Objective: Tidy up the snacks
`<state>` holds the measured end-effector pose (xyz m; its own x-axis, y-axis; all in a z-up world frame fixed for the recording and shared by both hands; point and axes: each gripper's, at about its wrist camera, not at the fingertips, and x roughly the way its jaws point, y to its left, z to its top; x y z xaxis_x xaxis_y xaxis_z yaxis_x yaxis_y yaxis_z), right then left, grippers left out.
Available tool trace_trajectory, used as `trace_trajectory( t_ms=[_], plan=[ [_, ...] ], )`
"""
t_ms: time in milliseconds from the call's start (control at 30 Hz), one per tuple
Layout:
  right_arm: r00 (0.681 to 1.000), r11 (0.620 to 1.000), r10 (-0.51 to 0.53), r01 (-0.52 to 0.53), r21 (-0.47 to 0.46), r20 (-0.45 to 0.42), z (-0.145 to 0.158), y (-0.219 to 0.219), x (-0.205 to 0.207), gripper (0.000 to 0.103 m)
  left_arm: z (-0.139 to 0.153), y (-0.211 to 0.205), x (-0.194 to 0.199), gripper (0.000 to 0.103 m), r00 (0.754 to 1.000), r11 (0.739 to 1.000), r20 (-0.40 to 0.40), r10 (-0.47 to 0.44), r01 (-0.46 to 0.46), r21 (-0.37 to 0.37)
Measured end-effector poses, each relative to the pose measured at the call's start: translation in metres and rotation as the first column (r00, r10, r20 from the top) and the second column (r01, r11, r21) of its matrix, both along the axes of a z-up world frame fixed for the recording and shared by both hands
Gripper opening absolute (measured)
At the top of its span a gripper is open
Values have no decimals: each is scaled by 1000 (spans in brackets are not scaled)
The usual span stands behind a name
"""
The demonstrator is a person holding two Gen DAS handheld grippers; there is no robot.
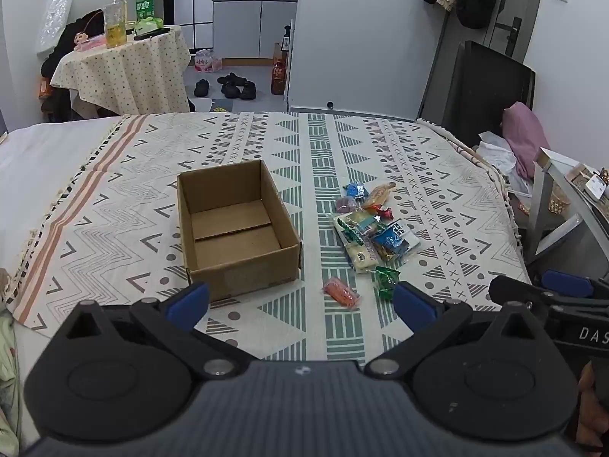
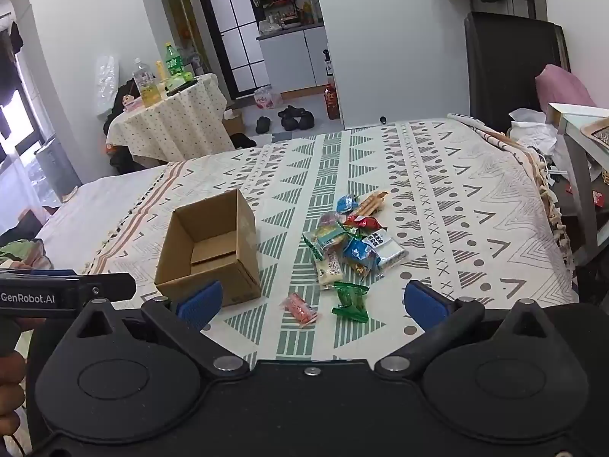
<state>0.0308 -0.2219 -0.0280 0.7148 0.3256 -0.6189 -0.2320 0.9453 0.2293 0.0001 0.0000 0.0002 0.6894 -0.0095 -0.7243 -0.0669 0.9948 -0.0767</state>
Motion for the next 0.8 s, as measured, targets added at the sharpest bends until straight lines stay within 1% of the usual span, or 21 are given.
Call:
trace_trajectory(
  t_ms=[67, 200, 233, 267, 367, 433, 800],
  plan=[
    [1000, 1000, -1, 1, 1, 2, -2, 0, -1, 103, 1, -1, 0, 103, 1000, 1000, -1, -5, 5, 0],
    [1000, 1000, 14, -14, 0, -21, -5, 2, -3, 103, 3, -4, 2, 103, 1000, 1000, 3, -16, 16, 6],
    [1000, 1000, 19, -19, -4, -14, 4, 2, -4, 103, 10, -7, -1, 103, 1000, 1000, 8, -14, 14, 0],
    [1000, 1000, 19, -19, -14, -9, 7, 5, -4, 103, 11, -8, -1, 103, 1000, 1000, 8, -16, 16, 1],
    [1000, 1000, 20, -20, -23, 4, 5, 8, -7, 103, 13, -12, 0, 103, 1000, 1000, 4, -22, 22, 4],
    [1000, 1000, 21, -21, -20, 1, 5, 8, -6, 103, 3, 0, -4, 103, 1000, 1000, 7, -19, 19, -14],
    [1000, 998, 31, -30, -46, 6, 9, 12, -7, 103, 3, 2, -8, 103, 1000, 1000, 13, -12, 12, -21]
  ],
)
